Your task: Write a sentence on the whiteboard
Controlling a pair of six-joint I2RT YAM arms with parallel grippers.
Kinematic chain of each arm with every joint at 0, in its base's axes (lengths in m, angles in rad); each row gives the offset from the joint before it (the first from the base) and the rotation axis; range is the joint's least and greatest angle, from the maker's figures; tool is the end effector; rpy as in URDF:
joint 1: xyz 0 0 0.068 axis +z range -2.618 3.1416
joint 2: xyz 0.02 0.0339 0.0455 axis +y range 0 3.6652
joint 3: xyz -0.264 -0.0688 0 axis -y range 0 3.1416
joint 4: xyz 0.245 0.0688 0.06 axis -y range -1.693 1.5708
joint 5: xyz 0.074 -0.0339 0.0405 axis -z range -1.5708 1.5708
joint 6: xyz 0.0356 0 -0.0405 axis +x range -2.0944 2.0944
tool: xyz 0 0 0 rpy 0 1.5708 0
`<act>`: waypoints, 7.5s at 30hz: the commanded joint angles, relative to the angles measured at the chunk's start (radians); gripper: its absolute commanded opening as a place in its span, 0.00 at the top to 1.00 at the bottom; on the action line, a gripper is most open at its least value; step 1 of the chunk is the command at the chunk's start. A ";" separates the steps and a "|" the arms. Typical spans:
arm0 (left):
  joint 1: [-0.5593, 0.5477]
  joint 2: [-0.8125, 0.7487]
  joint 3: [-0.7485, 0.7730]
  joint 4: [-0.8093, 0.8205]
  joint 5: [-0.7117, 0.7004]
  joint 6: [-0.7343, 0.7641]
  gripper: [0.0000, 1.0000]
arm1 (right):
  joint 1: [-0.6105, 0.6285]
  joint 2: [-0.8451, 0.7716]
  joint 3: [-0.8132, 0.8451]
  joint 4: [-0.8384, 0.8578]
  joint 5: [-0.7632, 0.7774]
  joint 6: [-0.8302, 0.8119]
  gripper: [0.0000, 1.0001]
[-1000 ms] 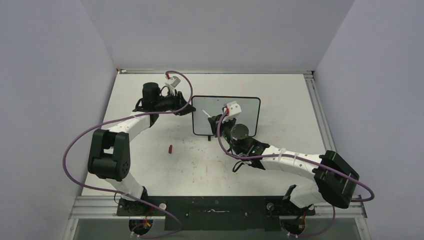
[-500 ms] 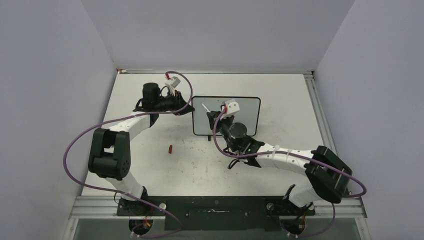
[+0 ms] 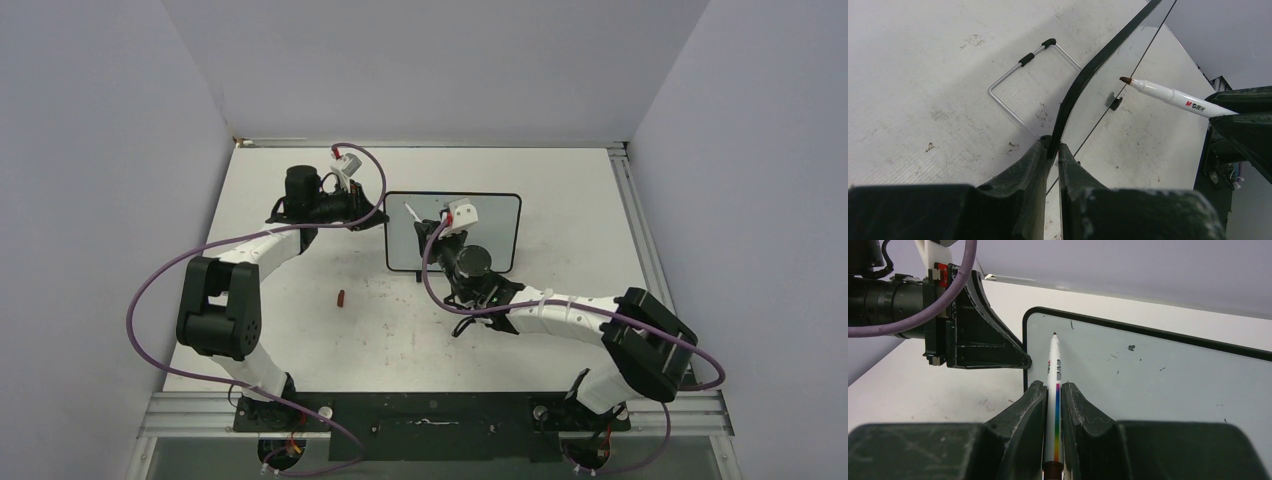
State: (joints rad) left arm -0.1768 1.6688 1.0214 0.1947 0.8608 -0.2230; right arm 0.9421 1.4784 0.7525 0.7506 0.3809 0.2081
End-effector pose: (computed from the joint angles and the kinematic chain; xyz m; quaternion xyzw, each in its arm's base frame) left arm 0.3544 -0.0907 0.2338 0.2034 0.7754 -0.4424 0.4022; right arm 0.2023 0.2557 0.2613 -0.1196 0.6887 0.2714 0.6617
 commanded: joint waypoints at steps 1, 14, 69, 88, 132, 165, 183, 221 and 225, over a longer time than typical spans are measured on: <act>0.002 0.002 0.024 0.005 -0.006 0.025 1.00 | -0.006 0.017 0.044 0.073 0.020 -0.013 0.95; 0.001 -0.004 0.022 0.000 -0.005 0.037 1.00 | -0.005 0.055 0.048 0.108 0.050 -0.021 0.95; 0.006 -0.026 0.023 -0.004 -0.016 0.039 1.00 | 0.048 0.025 -0.024 0.052 0.118 -0.065 0.95; 0.007 -0.027 0.025 -0.005 -0.015 0.040 1.00 | 0.038 0.074 -0.034 0.036 0.095 -0.043 0.95; 0.009 -0.030 0.024 -0.006 -0.013 0.043 1.00 | 0.029 0.089 0.020 0.059 0.134 -0.102 0.95; 0.012 -0.030 0.027 -0.014 -0.037 0.039 1.00 | 0.027 -0.110 -0.073 0.010 0.052 -0.075 0.95; 0.013 -0.029 0.030 -0.018 -0.038 0.042 1.00 | 0.014 -0.055 -0.069 0.046 0.033 -0.072 0.95; 0.017 -0.030 0.032 -0.018 -0.032 0.042 1.00 | -0.022 0.033 -0.064 0.076 0.050 -0.066 0.95; 0.019 -0.032 0.032 -0.018 -0.030 0.041 1.00 | -0.015 0.032 -0.091 0.070 0.052 -0.049 0.95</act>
State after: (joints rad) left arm -0.1684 1.6684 1.0218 0.1867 0.8387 -0.1902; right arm 0.9310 1.5005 0.6724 0.7959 0.4202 0.1360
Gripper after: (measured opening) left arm 0.090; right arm 0.153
